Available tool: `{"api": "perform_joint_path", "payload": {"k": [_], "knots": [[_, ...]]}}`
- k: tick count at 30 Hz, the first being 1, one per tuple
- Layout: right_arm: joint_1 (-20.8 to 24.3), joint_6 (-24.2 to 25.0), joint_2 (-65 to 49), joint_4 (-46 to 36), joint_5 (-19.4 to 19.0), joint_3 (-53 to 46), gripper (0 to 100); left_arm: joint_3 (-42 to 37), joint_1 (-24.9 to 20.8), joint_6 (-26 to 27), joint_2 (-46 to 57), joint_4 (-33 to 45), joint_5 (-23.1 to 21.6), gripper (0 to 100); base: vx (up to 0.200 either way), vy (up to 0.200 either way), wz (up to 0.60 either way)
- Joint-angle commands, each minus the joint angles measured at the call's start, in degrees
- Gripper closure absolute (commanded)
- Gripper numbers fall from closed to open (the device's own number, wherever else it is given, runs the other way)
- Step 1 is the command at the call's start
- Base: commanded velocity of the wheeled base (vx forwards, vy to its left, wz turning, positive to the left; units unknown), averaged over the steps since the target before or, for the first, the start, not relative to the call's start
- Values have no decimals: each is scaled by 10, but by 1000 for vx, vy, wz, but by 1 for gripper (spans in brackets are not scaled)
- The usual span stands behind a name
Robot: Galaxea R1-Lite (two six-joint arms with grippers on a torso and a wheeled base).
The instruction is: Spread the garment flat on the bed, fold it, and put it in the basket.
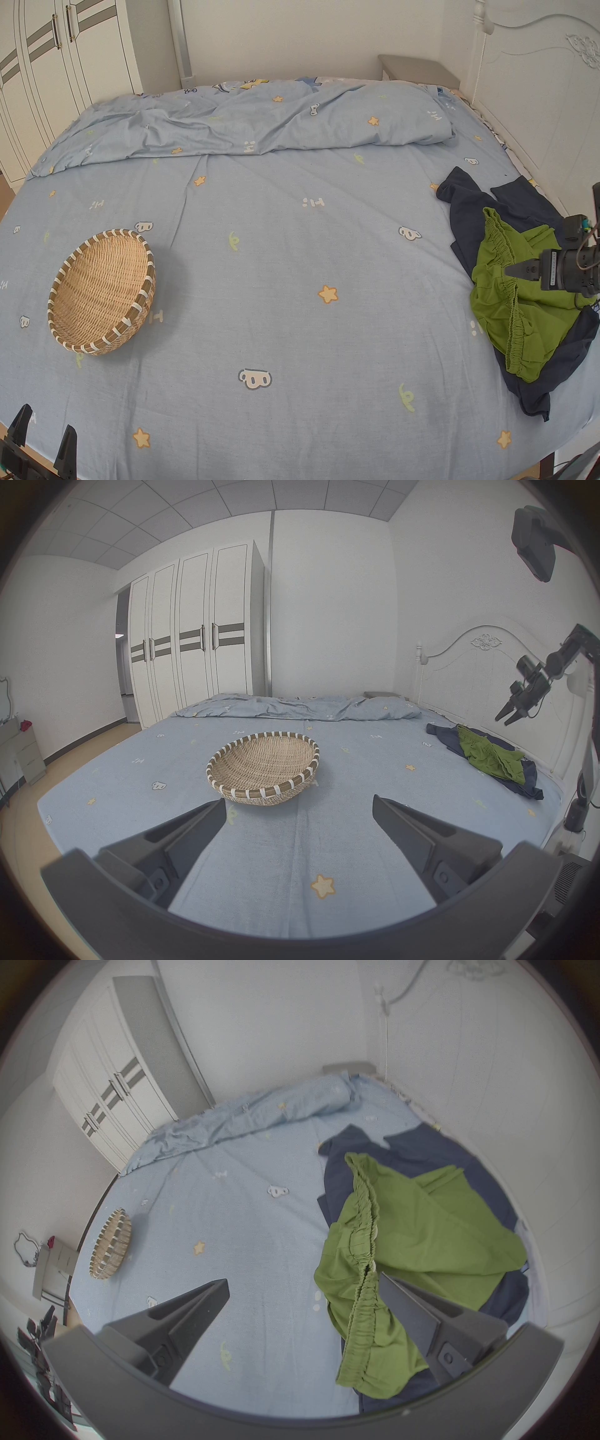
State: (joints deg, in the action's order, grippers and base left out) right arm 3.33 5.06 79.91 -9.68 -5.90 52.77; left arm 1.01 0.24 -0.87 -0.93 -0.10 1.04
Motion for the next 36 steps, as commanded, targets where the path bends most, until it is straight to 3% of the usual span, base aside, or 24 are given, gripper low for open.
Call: {"api": "perform_joint_path", "payload": {"k": [1,11,15,19,33,34,36], "knots": [[-38,10,99,24,-29,31,0,-10,0,0,9,0,0,0,0,0,0],[-92,14,161,77,-32,37,0,-10,0,0,9,-1,0,0,0,0,0],[-95,14,175,79,-38,38,0,-10,0,0,9,0,0,0,0,0,0],[-94,20,199,78,-81,58,0,-10,0,0,9,-1,0,0,0,0,0],[-96,51,251,78,-85,99,0,-10,0,0,9,0,0,0,0,0,0],[-96,52,252,78,-85,99,100,-10,0,0,9,0,0,0,0,0,0],[-97,57,259,79,-85,104,100,-10,0,0,9,-1,0,0,0,0,0]]}}
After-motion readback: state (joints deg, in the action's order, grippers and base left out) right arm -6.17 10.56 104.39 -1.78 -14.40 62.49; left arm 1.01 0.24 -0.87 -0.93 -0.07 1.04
